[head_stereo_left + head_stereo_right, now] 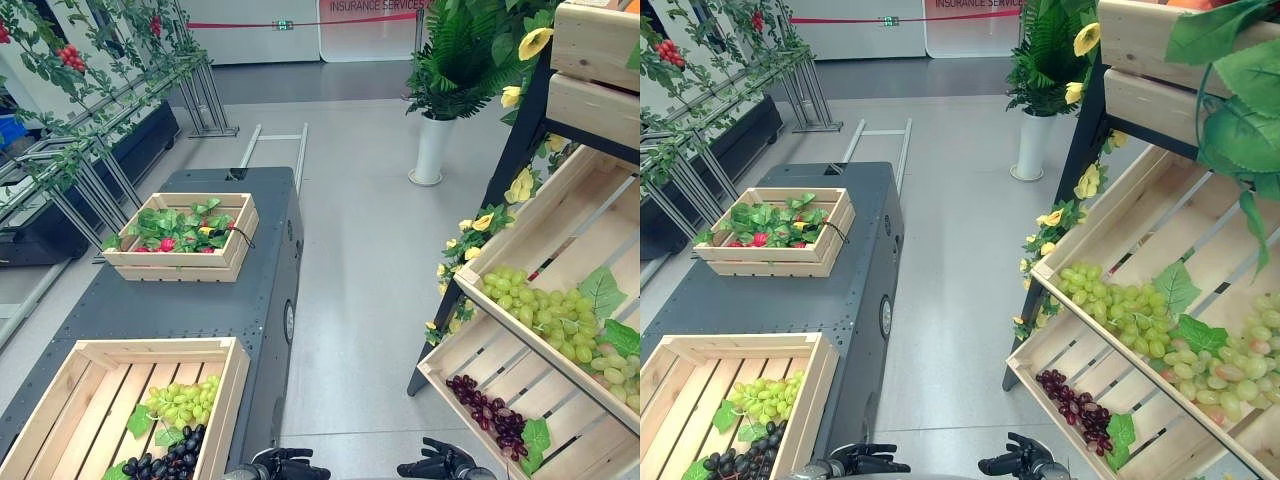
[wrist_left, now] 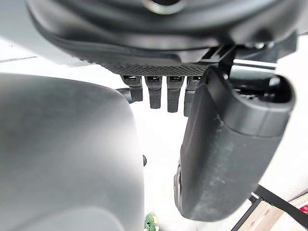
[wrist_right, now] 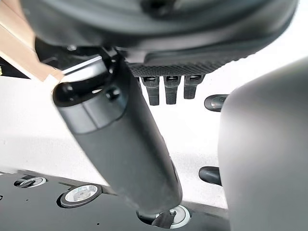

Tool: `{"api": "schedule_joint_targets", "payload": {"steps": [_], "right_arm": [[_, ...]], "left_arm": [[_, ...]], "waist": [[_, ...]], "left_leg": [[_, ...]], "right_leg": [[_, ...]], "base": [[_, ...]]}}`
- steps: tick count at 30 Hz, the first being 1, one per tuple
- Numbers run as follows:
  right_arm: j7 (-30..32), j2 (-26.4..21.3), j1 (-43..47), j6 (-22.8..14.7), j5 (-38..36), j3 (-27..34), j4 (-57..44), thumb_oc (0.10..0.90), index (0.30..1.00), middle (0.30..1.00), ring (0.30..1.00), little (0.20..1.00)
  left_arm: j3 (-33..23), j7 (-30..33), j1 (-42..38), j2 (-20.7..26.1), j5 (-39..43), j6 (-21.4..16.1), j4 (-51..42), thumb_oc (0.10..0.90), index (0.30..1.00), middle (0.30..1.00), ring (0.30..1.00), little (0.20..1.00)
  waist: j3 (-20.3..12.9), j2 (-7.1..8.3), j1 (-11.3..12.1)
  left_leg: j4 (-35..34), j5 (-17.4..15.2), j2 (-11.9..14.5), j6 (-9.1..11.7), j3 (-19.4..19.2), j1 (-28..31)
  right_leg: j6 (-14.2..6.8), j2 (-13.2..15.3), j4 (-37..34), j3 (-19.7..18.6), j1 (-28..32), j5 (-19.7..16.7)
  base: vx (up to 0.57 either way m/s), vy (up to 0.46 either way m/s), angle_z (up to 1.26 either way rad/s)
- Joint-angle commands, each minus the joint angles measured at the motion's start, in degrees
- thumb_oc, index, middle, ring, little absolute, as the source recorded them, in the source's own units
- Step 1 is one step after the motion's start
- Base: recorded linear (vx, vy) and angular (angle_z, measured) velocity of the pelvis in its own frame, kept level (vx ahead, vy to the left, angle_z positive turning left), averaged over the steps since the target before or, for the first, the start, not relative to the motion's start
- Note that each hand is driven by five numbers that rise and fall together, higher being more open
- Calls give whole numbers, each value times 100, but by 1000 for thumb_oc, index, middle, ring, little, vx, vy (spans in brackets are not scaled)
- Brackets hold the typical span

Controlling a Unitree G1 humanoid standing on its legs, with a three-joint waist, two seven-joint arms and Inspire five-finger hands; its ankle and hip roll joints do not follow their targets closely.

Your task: Pick up the fruits from the basket on one side to the basket on the other side

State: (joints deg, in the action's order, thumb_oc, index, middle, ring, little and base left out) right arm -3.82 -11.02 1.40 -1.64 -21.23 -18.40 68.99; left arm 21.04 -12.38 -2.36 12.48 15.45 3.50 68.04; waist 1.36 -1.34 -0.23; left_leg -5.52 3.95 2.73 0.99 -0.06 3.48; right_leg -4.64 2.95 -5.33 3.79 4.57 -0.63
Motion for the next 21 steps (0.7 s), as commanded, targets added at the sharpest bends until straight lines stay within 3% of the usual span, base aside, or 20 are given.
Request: {"api": "schedule_joint_targets", "payload": {"steps": [1,4,13,19,20,21], "right_arm": [[-196,-57,150,-176,210,-65,146,800,900,900,900,900],[-187,-60,156,-173,168,-85,123,800,900,900,900,900],[-217,-120,177,-131,217,-147,55,800,900,900,900,900],[-208,-314,115,-5,170,-272,-288,800,900,900,900,900],[-208,-314,115,-5,170,-272,-288,800,900,900,900,900],[-220,-362,55,-1,195,-297,-370,800,900,900,900,900]], "left_arm": [[141,-220,-367,-41,-71,-40,297,800,900,900,900,900],[199,-340,-390,-37,-160,-10,298,800,900,900,900,900],[440,-460,-639,85,-98,-792,-281,800,900,900,900,900],[577,511,-869,676,-496,-767,-2266,800,900,900,900,900],[577,511,-869,676,-496,-767,-2266,800,900,900,900,900],[534,859,-908,959,-577,-631,-2934,800,900,900,900,900]], "waist": [[149,172,134],[159,183,117],[202,143,57],[295,93,151],[295,93,151],[326,92,213]], "left_leg": [[52,-336,-488,-300,55,-37],[52,-340,-483,-311,38,-50],[52,-331,-472,-316,6,-71],[52,-278,-512,-345,112,-152],[52,-278,-512,-345,112,-152],[80,-277,-530,-355,166,-178]], "right_leg": [[94,-116,196,243,-174,-52],[98,-127,187,217,-191,-61],[96,-140,227,145,-250,-55],[93,-122,273,173,-335,-52],[93,-122,273,173,-335,-52],[95,-110,276,214,-338,-45]], "base": [[0,0,0],[0,0,0],[-1,0,0],[-4,1,1],[0,0,0],[0,0,0]]}}
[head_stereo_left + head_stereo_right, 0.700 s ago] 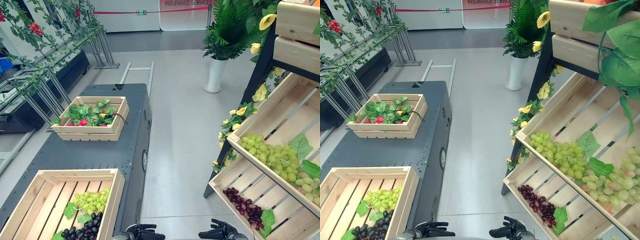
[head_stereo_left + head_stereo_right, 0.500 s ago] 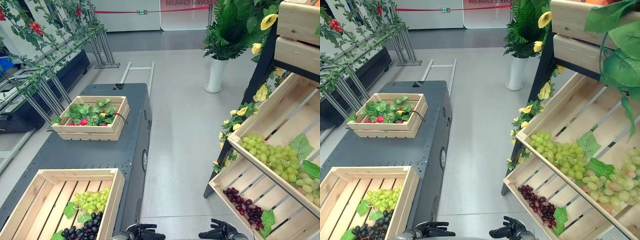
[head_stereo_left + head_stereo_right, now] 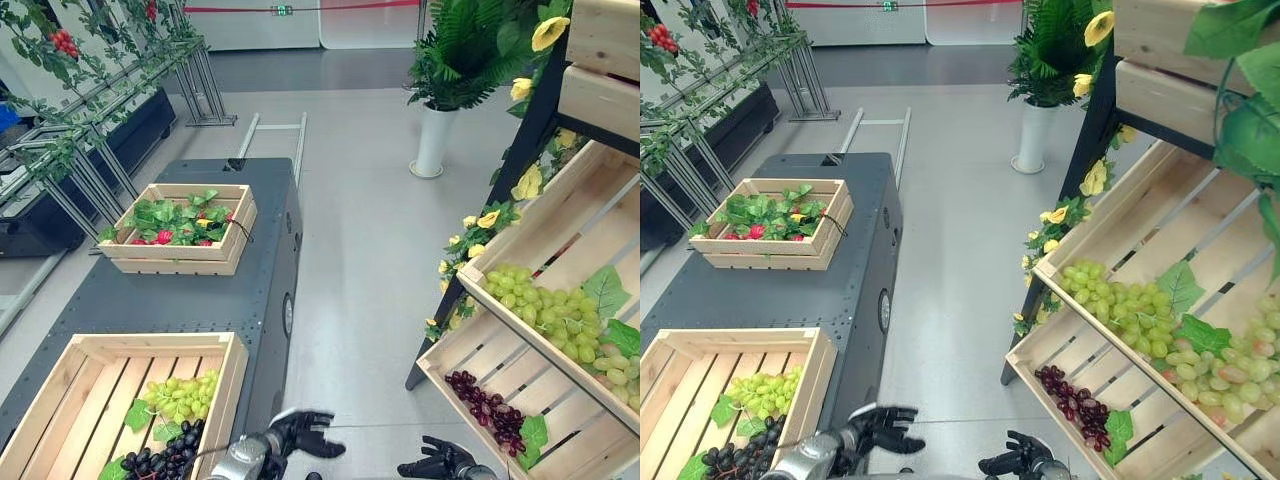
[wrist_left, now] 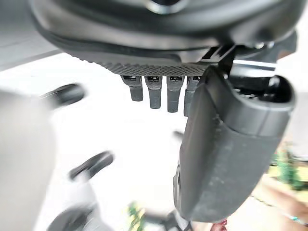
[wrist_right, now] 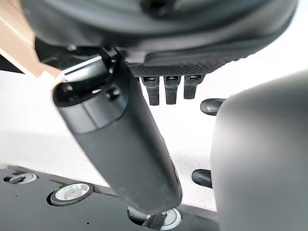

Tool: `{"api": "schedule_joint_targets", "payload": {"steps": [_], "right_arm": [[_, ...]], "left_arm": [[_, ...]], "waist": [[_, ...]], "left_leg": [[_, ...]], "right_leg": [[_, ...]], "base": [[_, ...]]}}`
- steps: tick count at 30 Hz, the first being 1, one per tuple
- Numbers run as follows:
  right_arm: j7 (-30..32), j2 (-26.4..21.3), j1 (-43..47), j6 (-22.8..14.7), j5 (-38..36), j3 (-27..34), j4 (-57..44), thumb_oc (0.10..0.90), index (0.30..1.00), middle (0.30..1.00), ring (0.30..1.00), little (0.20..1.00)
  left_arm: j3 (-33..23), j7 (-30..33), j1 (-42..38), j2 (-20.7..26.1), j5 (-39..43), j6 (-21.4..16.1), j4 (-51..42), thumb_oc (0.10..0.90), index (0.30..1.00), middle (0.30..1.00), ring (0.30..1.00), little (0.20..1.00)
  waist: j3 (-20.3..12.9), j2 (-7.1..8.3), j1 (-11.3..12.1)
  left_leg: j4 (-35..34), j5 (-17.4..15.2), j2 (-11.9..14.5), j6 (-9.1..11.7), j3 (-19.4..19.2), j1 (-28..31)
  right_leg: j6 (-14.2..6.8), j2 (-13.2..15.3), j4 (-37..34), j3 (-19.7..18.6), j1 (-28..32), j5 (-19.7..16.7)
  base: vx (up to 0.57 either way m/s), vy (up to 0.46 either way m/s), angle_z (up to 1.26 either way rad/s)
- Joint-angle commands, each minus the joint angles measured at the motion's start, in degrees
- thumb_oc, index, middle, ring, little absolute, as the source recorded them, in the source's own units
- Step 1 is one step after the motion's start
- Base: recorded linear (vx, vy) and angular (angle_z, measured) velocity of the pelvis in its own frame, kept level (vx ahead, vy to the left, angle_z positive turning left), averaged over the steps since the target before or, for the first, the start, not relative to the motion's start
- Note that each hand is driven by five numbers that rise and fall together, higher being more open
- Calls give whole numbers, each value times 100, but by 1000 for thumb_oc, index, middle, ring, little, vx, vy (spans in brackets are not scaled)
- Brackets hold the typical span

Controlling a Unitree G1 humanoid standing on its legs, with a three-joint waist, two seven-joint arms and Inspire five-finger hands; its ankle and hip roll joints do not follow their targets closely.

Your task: Pick up the fruits from the basket on one side to the basket on the other side

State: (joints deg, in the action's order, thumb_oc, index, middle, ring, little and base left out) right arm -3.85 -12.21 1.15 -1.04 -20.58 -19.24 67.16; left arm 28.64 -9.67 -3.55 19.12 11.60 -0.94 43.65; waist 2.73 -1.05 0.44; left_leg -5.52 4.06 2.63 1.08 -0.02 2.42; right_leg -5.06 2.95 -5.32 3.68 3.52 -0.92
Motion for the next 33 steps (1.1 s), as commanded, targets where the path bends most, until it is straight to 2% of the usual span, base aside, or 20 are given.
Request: {"api": "schedule_joint_targets", "payload": {"steps": [1,4,8,17,24,26,33], "right_arm": [[-236,-271,51,-86,135,-209,-204,800,900,900,900,900],[-278,-328,-50,-103,167,-179,-318,800,900,900,900,900],[-312,-379,-158,-68,163,-145,-562,800,900,900,900,900],[-360,-387,-191,-89,188,-192,-693,800,900,900,900,900],[-444,-340,-231,-90,218,-319,-874,800,900,900,900,900],[-454,-308,-217,-140,200,-373,-889,800,900,900,900,900],[-432,-253,43,-423,-136,-560,-891,800,900,900,900,900]], "left_arm": [[-290,751,-802,456,-285,-155,-804,800,900,900,900,900],[-570,1261,-722,885,-489,-97,-1501,800,900,900,900,900],[-1189,1665,-532,1181,-862,-19,-2064,800,900,900,900,900],[-2225,2399,84,1808,-1922,15,-2543,800,900,900,900,900],[-2849,2990,524,2299,-2369,34,-2571,800,900,900,900,900],[-2962,3247,584,2411,-2508,29,-2547,800,900,900,900,900],[-3192,3903,426,2962,-2867,40,-2266,800,900,900,900,900]], "waist": [[207,69,195],[227,96,328],[285,155,511],[425,324,922],[626,458,1137],[698,491,1186],[1336,625,1346]], "left_leg": [[97,-286,-533,-370,206,-88],[86,-256,-556,-370,335,-112],[101,-202,-576,-347,486,-170],[139,-94,-606,-295,815,-299],[137,29,-590,-243,1005,-425],[166,41,-579,-224,1014,-497],[799,-63,-646,-197,1136,-1076]], "right_leg": [[139,-103,270,261,-226,-15],[146,-88,246,391,-191,-3],[185,-83,262,563,-165,20],[261,-99,334,922,-132,111],[328,-187,625,1156,-214,288],[352,-205,703,1212,-269,339],[489,-256,1385,1391,-751,588]], "base": [[0,0,0],[14,-22,22],[19,-20,29],[27,-14,28],[32,-6,22],[-12,-4,14],[-76,-15,22]]}}
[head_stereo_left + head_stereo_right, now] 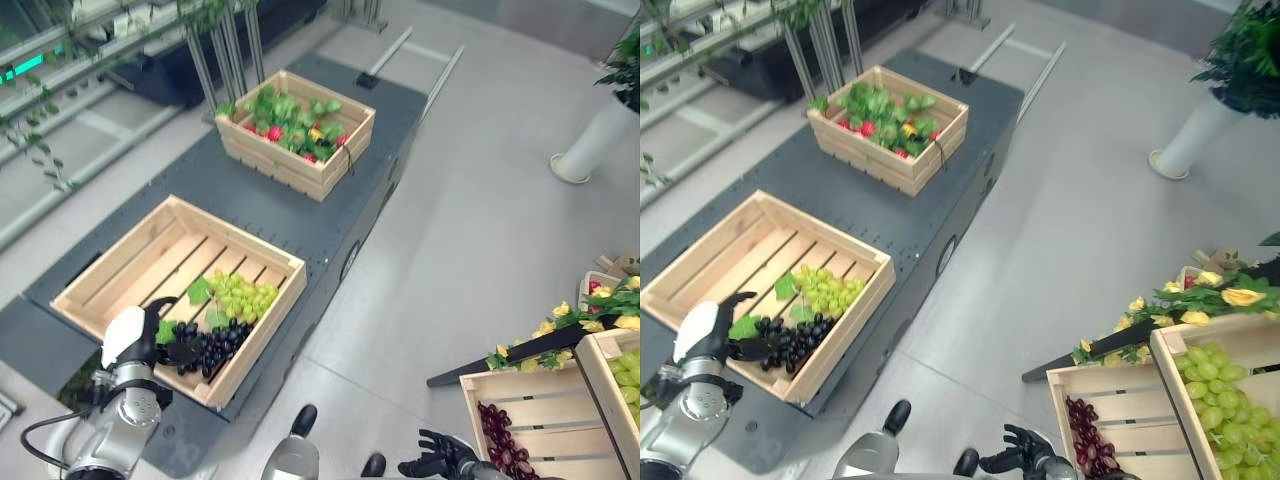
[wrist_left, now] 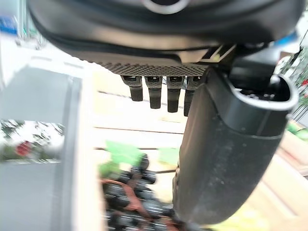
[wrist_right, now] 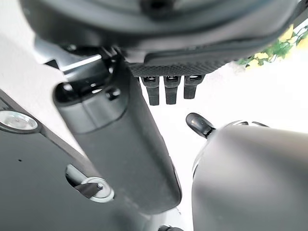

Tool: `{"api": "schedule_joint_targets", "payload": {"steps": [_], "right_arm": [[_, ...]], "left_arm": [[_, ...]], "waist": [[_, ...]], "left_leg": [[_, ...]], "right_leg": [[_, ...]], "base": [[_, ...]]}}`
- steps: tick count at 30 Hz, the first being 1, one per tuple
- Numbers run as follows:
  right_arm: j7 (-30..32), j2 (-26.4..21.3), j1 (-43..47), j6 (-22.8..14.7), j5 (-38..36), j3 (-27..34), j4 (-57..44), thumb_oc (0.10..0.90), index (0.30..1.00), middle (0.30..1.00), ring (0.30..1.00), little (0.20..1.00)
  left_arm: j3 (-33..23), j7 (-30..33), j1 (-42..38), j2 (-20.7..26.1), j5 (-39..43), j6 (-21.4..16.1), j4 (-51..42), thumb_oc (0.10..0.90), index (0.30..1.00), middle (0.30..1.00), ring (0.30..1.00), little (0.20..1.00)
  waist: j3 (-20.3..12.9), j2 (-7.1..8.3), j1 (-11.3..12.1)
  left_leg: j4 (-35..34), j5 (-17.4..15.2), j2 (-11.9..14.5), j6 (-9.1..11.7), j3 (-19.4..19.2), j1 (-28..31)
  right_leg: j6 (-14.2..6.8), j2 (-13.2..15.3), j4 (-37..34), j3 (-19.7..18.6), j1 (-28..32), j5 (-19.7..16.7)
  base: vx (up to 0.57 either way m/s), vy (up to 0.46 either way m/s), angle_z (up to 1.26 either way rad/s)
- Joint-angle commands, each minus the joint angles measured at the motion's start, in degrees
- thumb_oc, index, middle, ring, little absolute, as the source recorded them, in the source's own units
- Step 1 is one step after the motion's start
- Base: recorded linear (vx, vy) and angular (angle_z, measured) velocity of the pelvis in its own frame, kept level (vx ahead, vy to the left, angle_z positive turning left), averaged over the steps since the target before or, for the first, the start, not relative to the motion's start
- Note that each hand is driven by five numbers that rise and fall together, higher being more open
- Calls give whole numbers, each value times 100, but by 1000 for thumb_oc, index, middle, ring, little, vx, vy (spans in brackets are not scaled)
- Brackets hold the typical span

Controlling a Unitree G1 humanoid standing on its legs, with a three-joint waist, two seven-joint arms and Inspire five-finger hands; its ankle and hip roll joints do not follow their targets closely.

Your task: Pick up the fruits from the basket on one side to the basket on the other side

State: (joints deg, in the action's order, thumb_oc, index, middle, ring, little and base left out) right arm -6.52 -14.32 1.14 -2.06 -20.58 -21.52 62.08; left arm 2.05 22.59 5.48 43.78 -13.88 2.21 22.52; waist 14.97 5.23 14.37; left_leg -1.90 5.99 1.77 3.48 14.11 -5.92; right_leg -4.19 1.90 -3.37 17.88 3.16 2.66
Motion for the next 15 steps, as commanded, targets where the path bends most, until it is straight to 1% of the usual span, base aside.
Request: {"api": "schedule_joint_targets", "payload": {"steps": [1,4,5,7,11,15], "right_arm": [[-156,-38,52,-375,-207,-372,-411,800,900,900,900,900],[-144,-63,44,-407,-236,-404,-486,800,900,900,900,900],[-136,-80,22,-396,-232,-420,-549,800,900,900,900,900],[-159,-116,6,-440,-213,-450,-583,800,900,900,900,900],[-172,-196,18,-487,-241,-520,-713,800,900,900,900,900],[-163,-294,-2,-509,-164,-517,-958,800,900,900,900,900]], "left_arm": [[-520,928,-577,572,-230,-261,-19,800,900,900,900,900],[-504,1289,-699,608,-145,-267,182,800,900,900,900,900],[-507,1502,-755,616,-100,-262,294,800,900,900,900,900],[-483,1682,-857,641,-131,-272,439,800,900,900,900,900],[-286,1894,-1073,713,-246,-246,572,800,900,900,900,900],[-161,2016,-1245,831,-297,-127,558,800,900,900,900,900]], "waist": [[242,9,-48],[405,16,-67],[495,13,-90],[632,14,-113],[859,43,-142],[1014,45,-241]], "left_leg": [[635,-310,-596,-449,-277,-370],[922,-374,-642,-447,-296,-559],[1103,-413,-664,-440,-319,-687],[1361,-469,-704,-434,-375,-910],[1801,-592,-767,-446,-512,-1313],[2051,-659,-785,-465,-619,-1585]], "right_leg": [[427,-149,1384,-23,-823,298],[452,-130,1617,-30,-960,367],[467,-120,1762,-49,-1045,410],[490,-108,1948,-81,-1168,468],[528,-100,2276,-159,-1463,564],[555,-115,2500,-248,-1713,617]], "base": [[-45,36,0],[-29,52,2],[-20,80,-1],[-18,99,-3],[-24,73,-7],[-20,74,-14]]}}
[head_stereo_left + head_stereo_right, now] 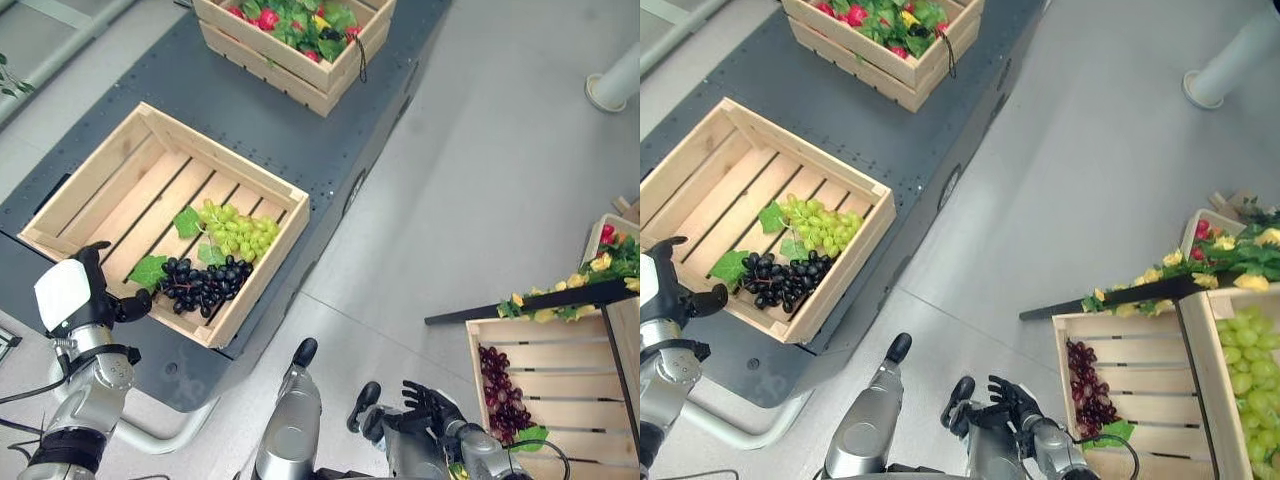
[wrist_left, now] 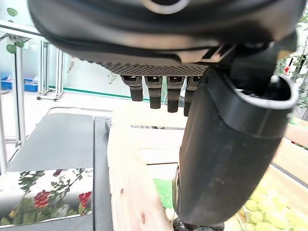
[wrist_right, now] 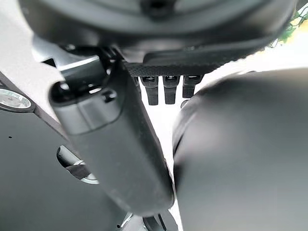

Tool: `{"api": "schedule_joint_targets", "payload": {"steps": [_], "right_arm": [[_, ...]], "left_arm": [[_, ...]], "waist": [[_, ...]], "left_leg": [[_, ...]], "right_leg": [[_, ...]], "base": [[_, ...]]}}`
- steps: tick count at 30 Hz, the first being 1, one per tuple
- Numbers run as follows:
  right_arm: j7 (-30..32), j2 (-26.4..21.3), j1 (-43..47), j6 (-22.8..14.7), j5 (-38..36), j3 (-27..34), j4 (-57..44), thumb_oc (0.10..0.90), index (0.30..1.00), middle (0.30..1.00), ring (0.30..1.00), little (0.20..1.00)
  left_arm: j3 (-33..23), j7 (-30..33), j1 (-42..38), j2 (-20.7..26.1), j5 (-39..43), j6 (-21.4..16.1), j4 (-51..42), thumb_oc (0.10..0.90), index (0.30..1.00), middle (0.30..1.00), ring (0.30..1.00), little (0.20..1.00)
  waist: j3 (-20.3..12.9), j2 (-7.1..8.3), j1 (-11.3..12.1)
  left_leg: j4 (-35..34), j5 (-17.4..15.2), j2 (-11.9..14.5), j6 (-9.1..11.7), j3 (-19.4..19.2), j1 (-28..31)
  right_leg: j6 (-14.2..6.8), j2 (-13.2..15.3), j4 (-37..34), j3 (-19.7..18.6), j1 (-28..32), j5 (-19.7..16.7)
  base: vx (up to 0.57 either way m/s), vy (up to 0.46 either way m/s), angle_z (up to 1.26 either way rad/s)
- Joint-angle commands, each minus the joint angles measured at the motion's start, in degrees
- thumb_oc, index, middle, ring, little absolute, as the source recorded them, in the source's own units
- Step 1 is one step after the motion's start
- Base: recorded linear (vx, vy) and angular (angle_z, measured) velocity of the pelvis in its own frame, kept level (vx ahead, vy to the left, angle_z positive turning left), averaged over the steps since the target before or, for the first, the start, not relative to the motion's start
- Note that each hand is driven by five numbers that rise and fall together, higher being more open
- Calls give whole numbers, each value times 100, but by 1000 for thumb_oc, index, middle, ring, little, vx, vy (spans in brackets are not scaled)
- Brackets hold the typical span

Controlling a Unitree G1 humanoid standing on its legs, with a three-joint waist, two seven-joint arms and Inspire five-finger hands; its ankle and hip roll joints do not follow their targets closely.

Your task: Pick up the fruits from the basket on one side to the basket on the other side

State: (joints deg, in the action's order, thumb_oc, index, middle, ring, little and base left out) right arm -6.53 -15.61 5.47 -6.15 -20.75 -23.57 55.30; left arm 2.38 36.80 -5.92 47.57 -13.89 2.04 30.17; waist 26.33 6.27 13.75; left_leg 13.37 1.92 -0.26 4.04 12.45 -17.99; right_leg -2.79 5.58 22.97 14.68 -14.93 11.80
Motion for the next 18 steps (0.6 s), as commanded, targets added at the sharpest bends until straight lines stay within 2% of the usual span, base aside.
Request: {"api": "schedule_joint_targets", "payload": {"steps": [1,7,13,14,18], "right_arm": [[-158,-171,-442,-107,-126,-308,-298,800,900,900,900,900],[-223,-318,-452,-126,-45,-313,-498,800,900,900,900,900],[-291,-364,-337,-121,-119,-268,-492,800,900,900,900,900],[-296,-402,-303,-91,-152,-252,-535,800,900,900,900,900],[-279,-473,-304,-79,-67,-238,-638,800,900,900,900,900]], "left_arm": [[-186,623,-113,449,-295,-105,-211,800,900,900,900,900],[-120,1187,-314,501,-541,-121,-122,800,900,900,900,900],[38,1064,-479,745,-886,101,-201,800,900,900,900,900],[80,976,-513,838,-896,249,-213,800,900,900,900,900],[183,666,-510,1003,-992,378,-96,800,900,900,900,900]], "waist": [[-113,-60,-189],[94,-73,-337],[225,-128,-400],[270,-153,-429],[325,-175,-471]], "left_leg": [[541,-256,-584,-519,-463,-397],[794,-301,-580,-518,-615,-704],[797,-248,-551,-504,-670,-849],[801,-238,-540,-511,-688,-878],[876,-267,-516,-516,-752,-939]], "right_leg": [[417,-488,-123,63,80,-293],[432,-515,38,-79,-173,-273],[430,-532,5,-150,-301,-329],[430,-544,7,-185,-339,-342],[421,-540,78,-218,-408,-329]], "base": [[-13,79,-17],[-12,50,-10],[-9,12,-4],[0,0,0],[-12,20,-2]]}}
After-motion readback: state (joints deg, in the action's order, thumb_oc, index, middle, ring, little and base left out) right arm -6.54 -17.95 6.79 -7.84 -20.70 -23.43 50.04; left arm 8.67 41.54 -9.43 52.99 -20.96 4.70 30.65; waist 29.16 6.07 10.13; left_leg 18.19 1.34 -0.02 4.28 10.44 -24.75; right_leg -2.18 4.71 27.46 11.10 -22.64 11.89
